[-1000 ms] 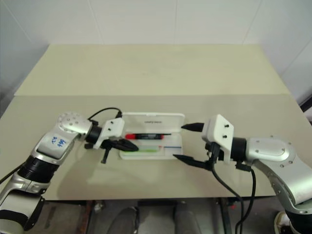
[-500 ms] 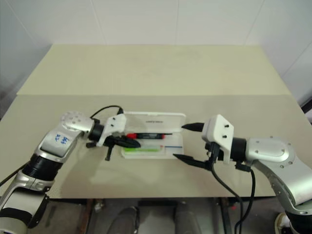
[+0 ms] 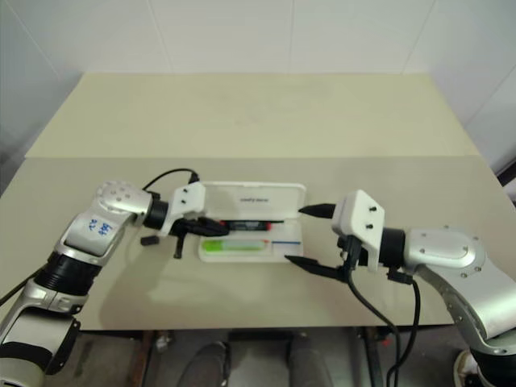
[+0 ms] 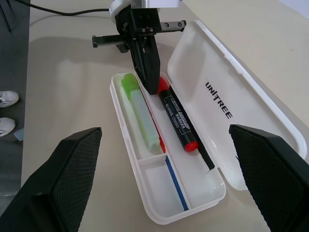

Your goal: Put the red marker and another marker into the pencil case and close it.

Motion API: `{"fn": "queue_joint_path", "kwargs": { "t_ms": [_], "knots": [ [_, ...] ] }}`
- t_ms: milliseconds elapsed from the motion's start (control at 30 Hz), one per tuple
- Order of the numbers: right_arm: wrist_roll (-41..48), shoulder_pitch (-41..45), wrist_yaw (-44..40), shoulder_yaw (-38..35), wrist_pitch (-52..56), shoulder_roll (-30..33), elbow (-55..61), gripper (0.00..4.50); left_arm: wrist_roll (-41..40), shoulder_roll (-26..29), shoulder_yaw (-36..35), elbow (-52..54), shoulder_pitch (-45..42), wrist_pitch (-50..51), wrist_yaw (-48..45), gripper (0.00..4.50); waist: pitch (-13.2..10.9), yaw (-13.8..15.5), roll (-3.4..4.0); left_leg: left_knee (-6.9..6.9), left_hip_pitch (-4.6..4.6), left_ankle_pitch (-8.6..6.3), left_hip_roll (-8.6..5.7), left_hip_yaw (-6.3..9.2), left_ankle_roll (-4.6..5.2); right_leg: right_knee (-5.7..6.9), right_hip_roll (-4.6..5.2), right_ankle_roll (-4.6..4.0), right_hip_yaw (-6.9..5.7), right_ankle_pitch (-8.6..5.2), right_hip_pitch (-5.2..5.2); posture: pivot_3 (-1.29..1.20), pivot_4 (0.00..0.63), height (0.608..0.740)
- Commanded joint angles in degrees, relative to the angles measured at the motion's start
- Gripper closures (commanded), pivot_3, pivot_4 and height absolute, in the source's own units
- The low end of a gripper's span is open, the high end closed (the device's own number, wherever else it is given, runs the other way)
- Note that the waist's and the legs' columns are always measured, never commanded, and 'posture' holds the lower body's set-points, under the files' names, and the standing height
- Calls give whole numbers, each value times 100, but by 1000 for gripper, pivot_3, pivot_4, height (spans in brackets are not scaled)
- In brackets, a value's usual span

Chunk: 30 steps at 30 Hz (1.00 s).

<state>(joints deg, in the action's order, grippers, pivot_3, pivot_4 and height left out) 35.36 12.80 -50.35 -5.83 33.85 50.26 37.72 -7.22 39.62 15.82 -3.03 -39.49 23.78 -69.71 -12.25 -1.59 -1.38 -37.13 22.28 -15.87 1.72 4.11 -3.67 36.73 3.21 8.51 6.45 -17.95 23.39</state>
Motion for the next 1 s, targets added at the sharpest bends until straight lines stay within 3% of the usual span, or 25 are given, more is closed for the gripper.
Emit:
{"fn": "queue_joint_path", "kwargs": {
  "t_ms": [33,1000],
  "knots": [
    [65,54,58,-37,-17,-46,124,0,-49,106,-26,186,-23,-66,-178,4452,0,0,0,0,0,0,0,0,0,0,0,0,0,0,0,0,150,740],
    [32,202,153,80,-9,-144,70,0,-312,329,-129,569,183,-51,-1030,4452,0,-1,0,2,2,0,0,0,0,-7,0,0,0,0,0,0,150,740]
  ]
}}
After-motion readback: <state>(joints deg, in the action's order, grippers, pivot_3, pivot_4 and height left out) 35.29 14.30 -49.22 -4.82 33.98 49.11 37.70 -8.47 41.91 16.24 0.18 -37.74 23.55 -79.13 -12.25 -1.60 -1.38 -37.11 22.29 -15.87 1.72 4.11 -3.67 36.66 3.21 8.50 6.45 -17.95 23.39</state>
